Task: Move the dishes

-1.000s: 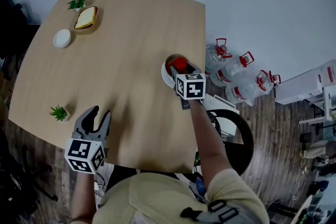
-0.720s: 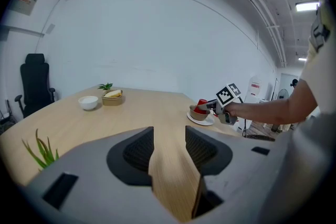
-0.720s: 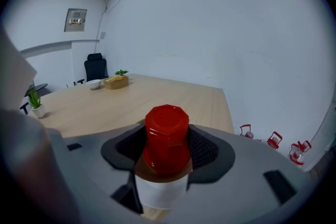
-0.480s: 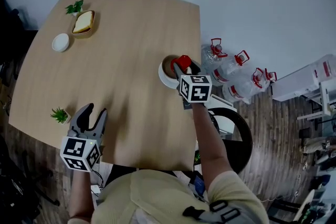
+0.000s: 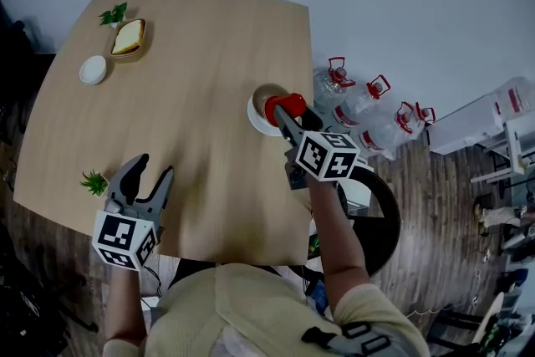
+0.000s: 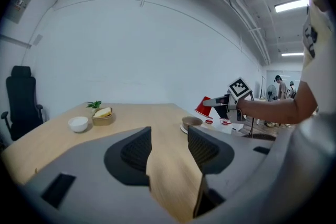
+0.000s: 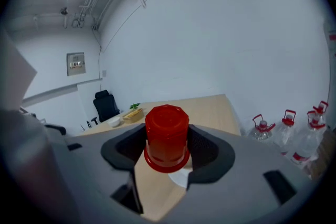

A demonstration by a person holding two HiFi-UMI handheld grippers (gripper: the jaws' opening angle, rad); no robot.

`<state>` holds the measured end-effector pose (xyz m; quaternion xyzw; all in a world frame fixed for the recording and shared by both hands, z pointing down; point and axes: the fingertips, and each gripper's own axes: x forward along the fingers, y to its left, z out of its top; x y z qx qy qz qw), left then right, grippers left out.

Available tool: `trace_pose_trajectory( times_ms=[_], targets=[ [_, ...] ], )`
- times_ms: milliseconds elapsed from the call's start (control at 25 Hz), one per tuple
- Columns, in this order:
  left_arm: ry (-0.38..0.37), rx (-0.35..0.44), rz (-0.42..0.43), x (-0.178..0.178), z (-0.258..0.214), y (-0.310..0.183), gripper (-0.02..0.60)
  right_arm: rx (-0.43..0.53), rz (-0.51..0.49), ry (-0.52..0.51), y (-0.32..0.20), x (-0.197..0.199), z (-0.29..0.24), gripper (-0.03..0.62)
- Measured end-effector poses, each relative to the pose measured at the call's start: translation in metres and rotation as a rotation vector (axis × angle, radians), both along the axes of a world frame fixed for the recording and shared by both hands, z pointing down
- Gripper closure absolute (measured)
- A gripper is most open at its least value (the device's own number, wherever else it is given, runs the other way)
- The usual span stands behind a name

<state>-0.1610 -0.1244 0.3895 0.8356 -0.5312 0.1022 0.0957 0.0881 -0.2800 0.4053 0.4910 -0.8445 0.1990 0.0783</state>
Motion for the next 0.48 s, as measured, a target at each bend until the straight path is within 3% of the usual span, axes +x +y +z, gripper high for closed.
trace_pose_trajectory(
  times_ms=[480],
  targets=[
    [-0.183, 0.063, 0.201, 0.044, -0.004, -0.004, 0.367, -0.173, -0.062, -0.333, 0.053, -0.014, -0.005, 0.336]
  ],
)
